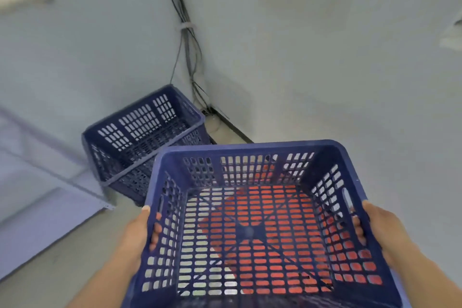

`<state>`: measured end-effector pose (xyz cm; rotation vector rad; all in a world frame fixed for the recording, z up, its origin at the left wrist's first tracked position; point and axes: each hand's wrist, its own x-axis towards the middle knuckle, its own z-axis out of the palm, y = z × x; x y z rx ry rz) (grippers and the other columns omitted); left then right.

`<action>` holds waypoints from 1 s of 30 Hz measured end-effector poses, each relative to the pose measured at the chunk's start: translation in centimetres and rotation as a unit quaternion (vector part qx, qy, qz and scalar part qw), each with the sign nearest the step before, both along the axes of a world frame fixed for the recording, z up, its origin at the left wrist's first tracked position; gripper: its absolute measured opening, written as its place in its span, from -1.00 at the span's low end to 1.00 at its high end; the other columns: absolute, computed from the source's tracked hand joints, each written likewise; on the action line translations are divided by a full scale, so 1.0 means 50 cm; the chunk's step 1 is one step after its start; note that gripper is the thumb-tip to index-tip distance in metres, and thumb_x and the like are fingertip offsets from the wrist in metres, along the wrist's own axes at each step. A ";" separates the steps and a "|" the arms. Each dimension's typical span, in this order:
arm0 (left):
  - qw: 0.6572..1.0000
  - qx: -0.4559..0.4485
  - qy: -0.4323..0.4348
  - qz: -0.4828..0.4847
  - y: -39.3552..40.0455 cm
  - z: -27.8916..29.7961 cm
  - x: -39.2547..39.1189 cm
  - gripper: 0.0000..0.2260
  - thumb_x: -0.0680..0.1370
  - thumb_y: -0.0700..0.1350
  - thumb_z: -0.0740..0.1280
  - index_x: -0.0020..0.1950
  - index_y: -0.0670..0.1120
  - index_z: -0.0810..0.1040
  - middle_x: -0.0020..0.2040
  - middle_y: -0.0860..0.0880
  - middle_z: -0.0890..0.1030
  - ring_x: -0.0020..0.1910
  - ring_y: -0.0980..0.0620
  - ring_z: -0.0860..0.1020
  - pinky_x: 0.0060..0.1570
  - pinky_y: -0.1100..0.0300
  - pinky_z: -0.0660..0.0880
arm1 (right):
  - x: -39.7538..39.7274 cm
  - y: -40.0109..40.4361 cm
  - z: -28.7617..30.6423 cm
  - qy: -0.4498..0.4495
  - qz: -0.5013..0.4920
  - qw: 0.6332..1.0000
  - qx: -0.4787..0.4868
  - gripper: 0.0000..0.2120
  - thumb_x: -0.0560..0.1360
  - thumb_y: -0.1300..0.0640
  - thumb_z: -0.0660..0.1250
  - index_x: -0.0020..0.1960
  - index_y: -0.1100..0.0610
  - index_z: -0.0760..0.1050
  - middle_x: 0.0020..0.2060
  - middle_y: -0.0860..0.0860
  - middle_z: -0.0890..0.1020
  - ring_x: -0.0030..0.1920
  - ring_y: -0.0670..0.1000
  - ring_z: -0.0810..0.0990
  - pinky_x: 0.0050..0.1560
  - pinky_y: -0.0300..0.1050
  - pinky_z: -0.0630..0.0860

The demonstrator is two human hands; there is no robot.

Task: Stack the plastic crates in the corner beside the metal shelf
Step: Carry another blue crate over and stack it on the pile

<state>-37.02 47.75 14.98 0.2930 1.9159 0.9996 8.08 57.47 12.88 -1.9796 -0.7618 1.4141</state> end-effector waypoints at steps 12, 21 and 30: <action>0.984 0.052 0.025 0.168 -0.073 0.199 -0.228 -0.60 0.67 0.05 0.06 -0.20 -0.18 0.44 -0.64 0.00 0.41 -0.73 0.07 0.29 -0.72 0.31 0.25 | -0.359 0.215 0.282 0.028 0.180 0.981 0.067 -0.66 0.63 0.06 0.07 -0.23 0.21 0.39 -0.44 0.10 0.40 -0.50 0.05 0.29 -0.48 -0.17 0.23; 0.976 0.086 0.019 0.201 -0.003 0.265 -0.453 -0.65 0.65 -0.01 0.04 -0.26 -0.16 0.36 -0.67 0.01 0.37 -0.76 0.10 0.26 -0.69 0.42 0.21 | -0.638 0.353 0.355 0.014 0.251 0.963 0.093 -0.64 0.64 0.04 0.04 -0.24 0.17 0.38 -0.44 0.07 0.40 -0.50 0.03 0.30 -0.55 -0.19 0.27; 0.971 0.088 0.034 0.221 0.105 0.272 -0.629 -0.67 0.64 0.02 0.06 -0.21 -0.12 0.40 -0.45 -0.03 0.39 -0.70 0.12 0.30 -0.68 0.40 0.24 | -0.837 0.483 0.361 0.003 0.259 0.960 0.102 -0.65 0.63 0.01 0.05 -0.19 0.18 0.43 -0.41 0.07 0.44 -0.48 0.03 0.34 -0.50 -0.17 0.31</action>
